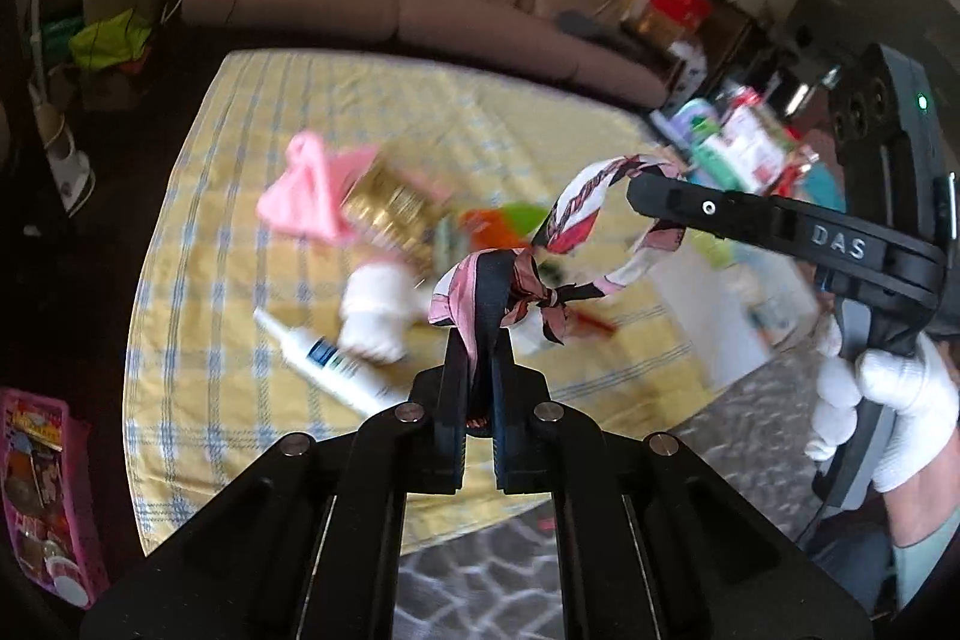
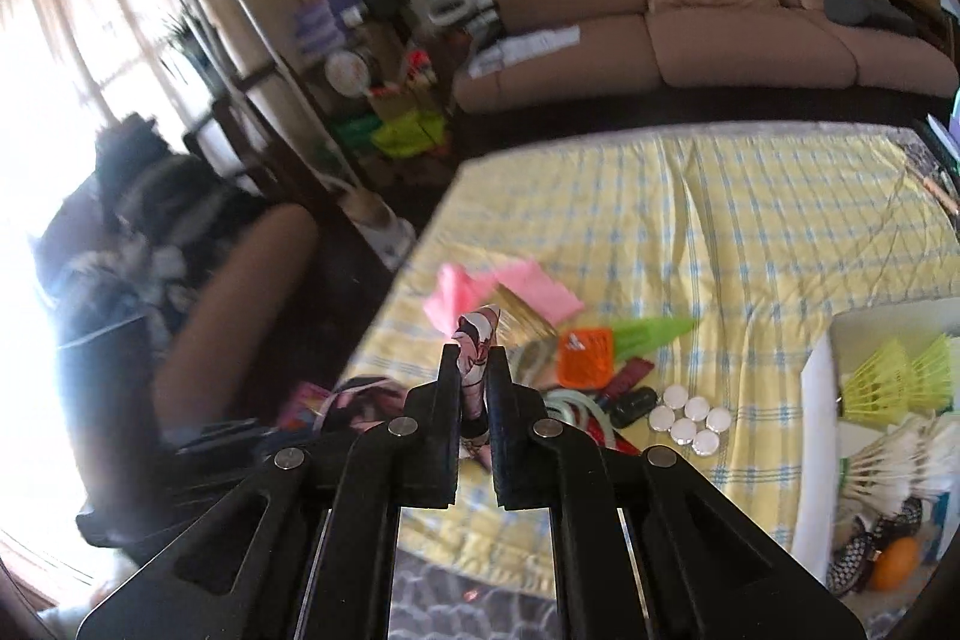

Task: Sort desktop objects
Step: 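Carry the ribbon with the left tool into the white box and release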

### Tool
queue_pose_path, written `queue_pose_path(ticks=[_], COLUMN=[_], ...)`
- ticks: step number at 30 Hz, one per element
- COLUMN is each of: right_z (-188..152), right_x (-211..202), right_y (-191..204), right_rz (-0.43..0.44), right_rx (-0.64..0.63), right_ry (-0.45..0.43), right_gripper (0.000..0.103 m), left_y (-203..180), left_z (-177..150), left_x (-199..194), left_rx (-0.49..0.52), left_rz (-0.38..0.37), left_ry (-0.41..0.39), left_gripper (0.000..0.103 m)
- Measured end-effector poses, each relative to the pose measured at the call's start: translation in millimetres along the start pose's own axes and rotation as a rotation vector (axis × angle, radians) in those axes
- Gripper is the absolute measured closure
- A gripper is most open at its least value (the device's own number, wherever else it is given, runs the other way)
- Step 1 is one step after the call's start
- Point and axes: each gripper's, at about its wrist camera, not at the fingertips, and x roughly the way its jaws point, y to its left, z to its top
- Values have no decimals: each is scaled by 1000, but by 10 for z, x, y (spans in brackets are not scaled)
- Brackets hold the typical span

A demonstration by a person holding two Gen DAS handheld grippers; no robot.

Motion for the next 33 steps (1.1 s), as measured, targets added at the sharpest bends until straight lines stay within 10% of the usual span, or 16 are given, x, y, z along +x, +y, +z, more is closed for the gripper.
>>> queue_pose_path(ticks=[11,20,29,31,33], right_z=[-10,-364,-770,-804,-861], right_x=[-1221,-1627,-1319,-1218,-1101], right_y=[-534,-1736,-2298,-2291,-2272], right_rz=[-59,-150,-117,-100,-93], right_rx=[26,186,271,266,256], right_ry=[-14,14,52,70,99], right_gripper=[96,95,95,95,95], left_y=[-1278,-2447,-2857,-2843,-2809], left_z=[541,523,86,-12,-67], left_x=[-274,602,1498,1606,1574], left_rx=[193,177,222,262,298], left_rz=[-95,-276,-191,-154,-101], left_ry=[-12,164,322,340,335], left_gripper=[97,97,96,90,61])
